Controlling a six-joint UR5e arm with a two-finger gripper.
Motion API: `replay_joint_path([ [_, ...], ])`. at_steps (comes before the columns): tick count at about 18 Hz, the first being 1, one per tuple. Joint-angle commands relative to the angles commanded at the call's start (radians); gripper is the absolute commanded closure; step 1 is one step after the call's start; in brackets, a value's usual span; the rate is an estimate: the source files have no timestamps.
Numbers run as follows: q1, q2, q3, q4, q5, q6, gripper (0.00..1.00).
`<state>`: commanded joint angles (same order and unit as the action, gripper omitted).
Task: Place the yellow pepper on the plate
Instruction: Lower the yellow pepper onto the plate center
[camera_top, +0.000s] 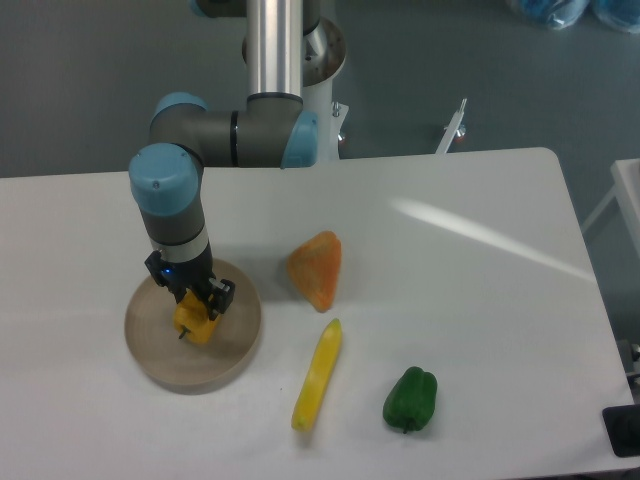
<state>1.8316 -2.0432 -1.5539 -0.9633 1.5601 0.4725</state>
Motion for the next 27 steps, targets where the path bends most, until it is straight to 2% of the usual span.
replay_joint_path([
  [10, -0.012, -0.009, 0.000, 0.000, 0.002, 0.000, 0.57],
  [19, -0.012, -0.015, 0.000, 0.000, 0.002, -0.005, 0.52],
  [20, -0.012, -0.015, 0.000, 0.000, 0.002, -0.005, 0.50],
  [22, -0.012, -0.012, 0.000, 0.000, 0.002, -0.006, 0.36],
  [23, -0.012, -0.012, 0.000, 0.000, 0.002, -0.008, 0.24],
  [24, -0.012, -0.011, 0.000, 0.000, 0.002, -0.008, 0.17],
  [27, -0.011, -0.005, 0.000, 0.000, 0.002, -0.008, 0.02],
])
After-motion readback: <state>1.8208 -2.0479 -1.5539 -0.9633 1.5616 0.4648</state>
